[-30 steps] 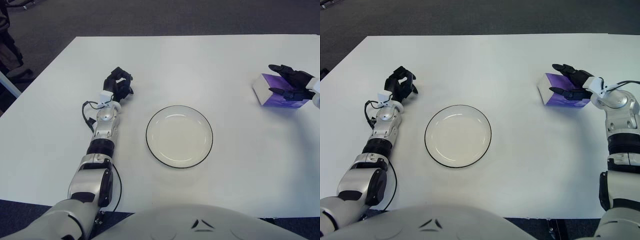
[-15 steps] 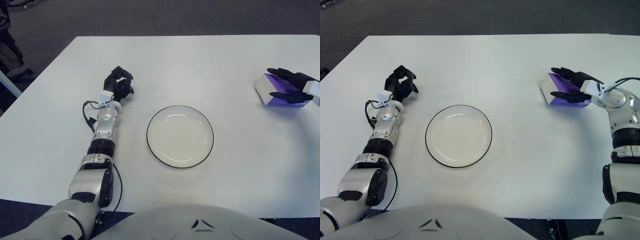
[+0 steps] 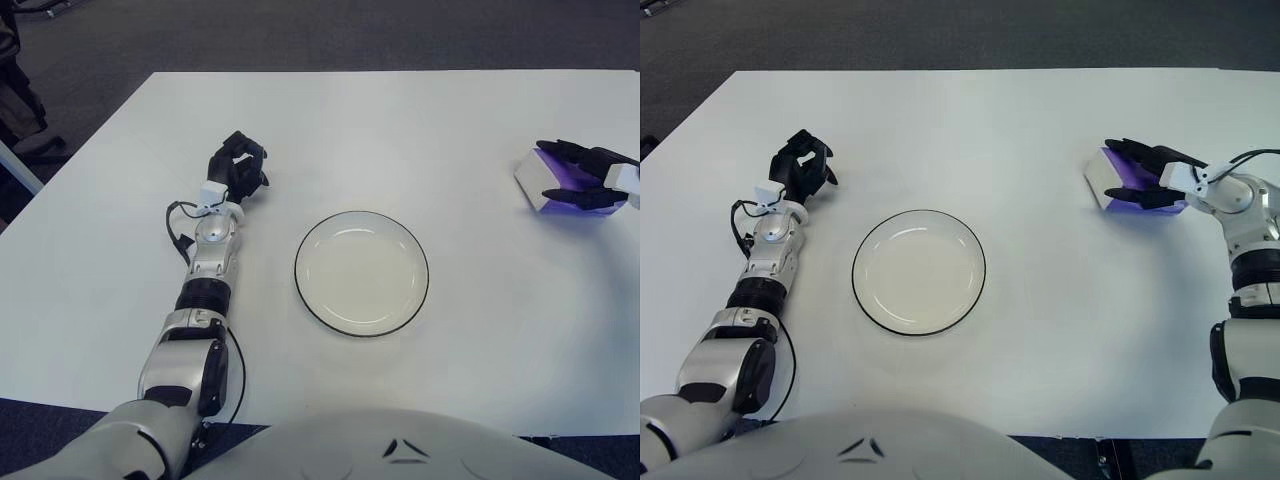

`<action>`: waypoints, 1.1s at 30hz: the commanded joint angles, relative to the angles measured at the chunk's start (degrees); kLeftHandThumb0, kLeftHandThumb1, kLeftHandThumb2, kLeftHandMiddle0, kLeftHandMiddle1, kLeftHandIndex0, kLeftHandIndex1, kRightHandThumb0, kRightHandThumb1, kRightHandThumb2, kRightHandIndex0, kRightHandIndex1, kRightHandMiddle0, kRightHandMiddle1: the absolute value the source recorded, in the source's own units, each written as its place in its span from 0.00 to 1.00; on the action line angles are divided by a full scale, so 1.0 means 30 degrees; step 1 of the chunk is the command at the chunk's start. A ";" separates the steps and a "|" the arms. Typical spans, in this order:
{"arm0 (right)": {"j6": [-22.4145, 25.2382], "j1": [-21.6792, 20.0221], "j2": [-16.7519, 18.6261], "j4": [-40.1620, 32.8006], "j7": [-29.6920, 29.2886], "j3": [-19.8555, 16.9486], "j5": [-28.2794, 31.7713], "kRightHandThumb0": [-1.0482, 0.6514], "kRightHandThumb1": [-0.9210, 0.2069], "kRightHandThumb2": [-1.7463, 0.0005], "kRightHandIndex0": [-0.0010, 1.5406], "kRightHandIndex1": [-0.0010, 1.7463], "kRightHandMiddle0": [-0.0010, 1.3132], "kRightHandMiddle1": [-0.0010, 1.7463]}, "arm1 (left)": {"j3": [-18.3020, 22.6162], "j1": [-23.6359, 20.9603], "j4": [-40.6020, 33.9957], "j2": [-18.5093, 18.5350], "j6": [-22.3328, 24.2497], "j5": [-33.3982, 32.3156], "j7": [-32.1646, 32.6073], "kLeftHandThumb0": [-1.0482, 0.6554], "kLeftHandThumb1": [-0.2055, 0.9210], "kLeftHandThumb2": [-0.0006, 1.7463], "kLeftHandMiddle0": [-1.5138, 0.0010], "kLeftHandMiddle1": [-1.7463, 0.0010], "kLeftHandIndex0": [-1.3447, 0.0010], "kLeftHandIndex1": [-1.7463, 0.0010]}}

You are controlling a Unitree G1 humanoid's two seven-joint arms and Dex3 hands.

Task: Put the tissue paper into the plate.

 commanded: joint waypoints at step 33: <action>-0.0206 0.1742 0.1053 0.0960 -1.2138 0.1983 -0.4566 0.58 0.13 0.72 0.24 0.87 0.43 0.66 | -0.0107 0.2989 0.1423 -0.0727 -0.0485 0.0227 0.0162 0.38 1.00 0.25 0.37 0.00 0.50 0.00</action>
